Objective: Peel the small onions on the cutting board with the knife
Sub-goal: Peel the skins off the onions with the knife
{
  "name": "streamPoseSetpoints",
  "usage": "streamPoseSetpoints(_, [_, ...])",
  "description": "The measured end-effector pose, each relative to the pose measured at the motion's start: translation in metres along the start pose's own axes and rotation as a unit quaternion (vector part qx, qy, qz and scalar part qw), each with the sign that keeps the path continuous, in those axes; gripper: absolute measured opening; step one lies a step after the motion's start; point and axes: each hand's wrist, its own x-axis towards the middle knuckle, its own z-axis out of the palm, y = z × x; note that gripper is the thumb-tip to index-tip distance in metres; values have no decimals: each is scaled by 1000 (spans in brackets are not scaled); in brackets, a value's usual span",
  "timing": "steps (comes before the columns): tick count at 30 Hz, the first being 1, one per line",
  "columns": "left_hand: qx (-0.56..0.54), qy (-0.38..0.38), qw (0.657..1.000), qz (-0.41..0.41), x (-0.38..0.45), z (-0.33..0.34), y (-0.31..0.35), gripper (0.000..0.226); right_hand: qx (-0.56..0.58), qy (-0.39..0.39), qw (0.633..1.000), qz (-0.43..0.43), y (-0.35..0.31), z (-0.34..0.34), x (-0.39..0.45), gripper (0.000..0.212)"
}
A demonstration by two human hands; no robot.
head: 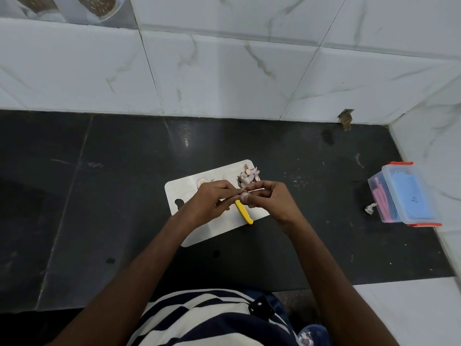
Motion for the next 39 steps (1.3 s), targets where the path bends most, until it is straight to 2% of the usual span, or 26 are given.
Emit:
streamPoseSetpoints(11, [25, 56, 998, -5, 0, 7, 13, 27, 29, -6, 1000, 5, -1, 0, -4, 36])
streamPoseSetpoints(20, [71, 93, 991, -62, 0, 10, 30, 25, 28, -8, 999, -26, -3, -1, -6, 40])
streamPoseSetpoints(25, [62, 160, 979, -112, 4, 8, 57, 16, 169, 41, 984, -27, 7, 12, -15, 30])
streamPoseSetpoints(28, [63, 182, 965, -177, 3, 13, 68, 12, 245, 43, 968, -21, 10, 21, -22, 38])
streamPoseSetpoints(30, [65, 192, 955, -215, 1, 16, 73, 14, 235, 44, 971, -22, 9, 23, -23, 38])
streamPoseSetpoints(33, [75, 202, 945, -247, 0, 22, 81, 11, 191, 38, 980, -35, 14, 21, -20, 26])
streamPoseSetpoints(39, [118, 182, 940, -264, -4, 27, 83, 5, 149, -8, 988, -45, 22, 10, -10, 16])
